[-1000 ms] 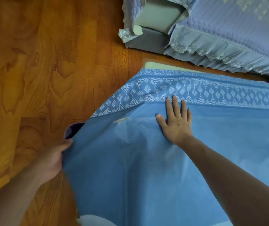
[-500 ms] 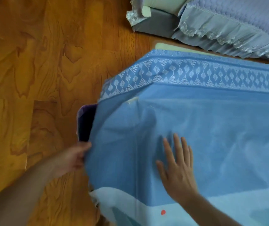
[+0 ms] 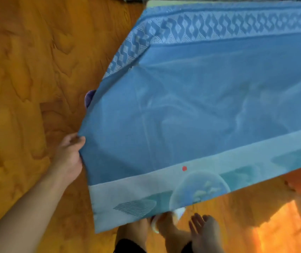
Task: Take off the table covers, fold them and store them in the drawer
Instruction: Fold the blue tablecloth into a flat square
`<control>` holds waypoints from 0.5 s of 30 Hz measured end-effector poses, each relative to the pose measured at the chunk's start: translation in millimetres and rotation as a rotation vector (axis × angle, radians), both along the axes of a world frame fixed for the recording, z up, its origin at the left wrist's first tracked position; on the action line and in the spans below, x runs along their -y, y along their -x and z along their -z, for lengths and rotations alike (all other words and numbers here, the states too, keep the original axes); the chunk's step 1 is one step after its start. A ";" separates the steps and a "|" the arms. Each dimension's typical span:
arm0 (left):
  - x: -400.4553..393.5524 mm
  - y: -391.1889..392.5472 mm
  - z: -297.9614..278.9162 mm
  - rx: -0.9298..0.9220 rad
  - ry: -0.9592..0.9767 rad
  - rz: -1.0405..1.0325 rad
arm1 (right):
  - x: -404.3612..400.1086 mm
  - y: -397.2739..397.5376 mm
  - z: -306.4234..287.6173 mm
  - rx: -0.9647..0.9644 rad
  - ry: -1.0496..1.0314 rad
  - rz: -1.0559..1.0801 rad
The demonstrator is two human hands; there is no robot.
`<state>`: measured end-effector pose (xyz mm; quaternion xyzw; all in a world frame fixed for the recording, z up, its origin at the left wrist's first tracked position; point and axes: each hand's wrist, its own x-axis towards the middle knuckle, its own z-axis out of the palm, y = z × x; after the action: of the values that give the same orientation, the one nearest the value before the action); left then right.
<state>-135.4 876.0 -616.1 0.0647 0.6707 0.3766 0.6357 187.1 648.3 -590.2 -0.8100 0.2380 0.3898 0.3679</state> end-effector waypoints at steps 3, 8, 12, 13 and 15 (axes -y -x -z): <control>-0.4 3.8 -27.7 0.151 0.054 0.073 | 14.2 36.7 -6.4 -0.323 -0.146 0.224; 9.6 7.3 -51.2 0.251 0.080 0.134 | 23.9 122.1 -21.9 -0.622 -0.358 0.126; 15.4 0.3 -72.2 0.273 0.072 0.123 | 25.9 175.5 -21.2 -0.623 -0.413 0.117; 15.0 -1.4 -78.3 0.258 0.066 0.140 | 23.9 184.4 -21.9 -0.589 -0.374 0.124; 12.1 -2.9 -90.7 0.226 0.069 0.159 | 15.7 196.2 -28.5 -0.591 -0.383 0.222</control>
<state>-132.5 863.9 -525.4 0.0531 0.6000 0.3066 0.7370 -9.1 632.6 -561.7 -0.5482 0.3432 0.6022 0.4681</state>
